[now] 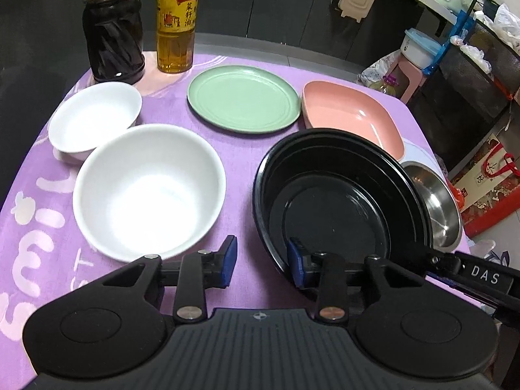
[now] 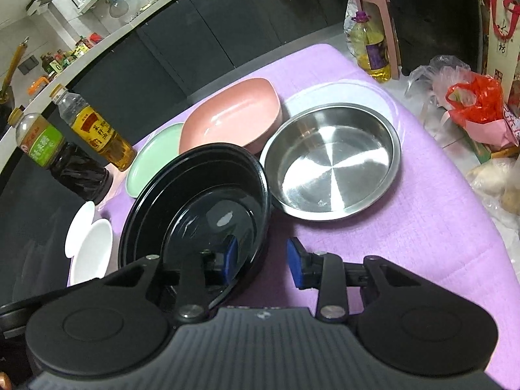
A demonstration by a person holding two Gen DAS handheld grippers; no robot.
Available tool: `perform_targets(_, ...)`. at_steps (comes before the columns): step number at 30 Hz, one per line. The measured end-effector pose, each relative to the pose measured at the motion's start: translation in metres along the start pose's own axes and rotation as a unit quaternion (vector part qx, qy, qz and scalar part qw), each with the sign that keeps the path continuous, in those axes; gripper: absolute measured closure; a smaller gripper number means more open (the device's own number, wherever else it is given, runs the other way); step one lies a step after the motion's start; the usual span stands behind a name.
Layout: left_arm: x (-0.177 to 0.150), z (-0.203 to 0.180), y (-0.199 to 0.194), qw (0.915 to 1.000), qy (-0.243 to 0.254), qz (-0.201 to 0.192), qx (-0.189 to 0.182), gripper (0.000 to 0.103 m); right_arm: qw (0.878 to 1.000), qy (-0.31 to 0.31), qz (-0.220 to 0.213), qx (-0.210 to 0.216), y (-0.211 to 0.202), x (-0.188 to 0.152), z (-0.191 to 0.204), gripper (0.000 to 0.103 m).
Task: Organize plates and bowls
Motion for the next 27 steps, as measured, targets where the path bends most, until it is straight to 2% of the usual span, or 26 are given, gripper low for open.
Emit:
perform_targets(1, 0.001, 0.000, 0.001, 1.0000, 0.004, -0.005, -0.004, 0.086, 1.000, -0.001, 0.002, 0.005, 0.001, 0.000, 0.001, 0.083)
perform_targets(2, 0.001, -0.001, 0.001, 0.9999, 0.007, -0.006, -0.008, 0.090, 1.000, -0.003, 0.002, 0.010, 0.000, 0.000, 0.002, 0.086)
perform_targets(3, 0.000, -0.002, 0.001, 0.9999, 0.010, -0.006, -0.008, 0.090, 1.000, -0.006, 0.001, 0.014, 0.000, 0.000, 0.004, 0.091)
perform_targets(8, -0.006, -0.002, -0.009, 0.9996, 0.024, -0.015, -0.003, 0.090, 0.999, -0.030, -0.008, 0.009, -0.009, -0.004, 0.010, 0.091)
perform_targets(19, -0.029, -0.003, -0.054, 0.9982, 0.043, -0.041, -0.008, 0.089, 0.999, -0.039, -0.022, 0.008, -0.045, -0.024, 0.016, 0.090)
perform_targets(27, -0.059, 0.004, -0.093, 0.9971, 0.052, -0.055, -0.009, 0.089, 0.998, -0.062, -0.029, 0.015, -0.074, -0.049, 0.028, 0.090)
Point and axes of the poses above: each gripper's, at about its wrist camera, not at the fingertips, and y roughly the way its jaws point, z to its left, x to its top, the point moved 6 cm from there along y, roughly the way its jaws point, and after that the axes turned 5 degrees about -x, right-handed, at the moved point
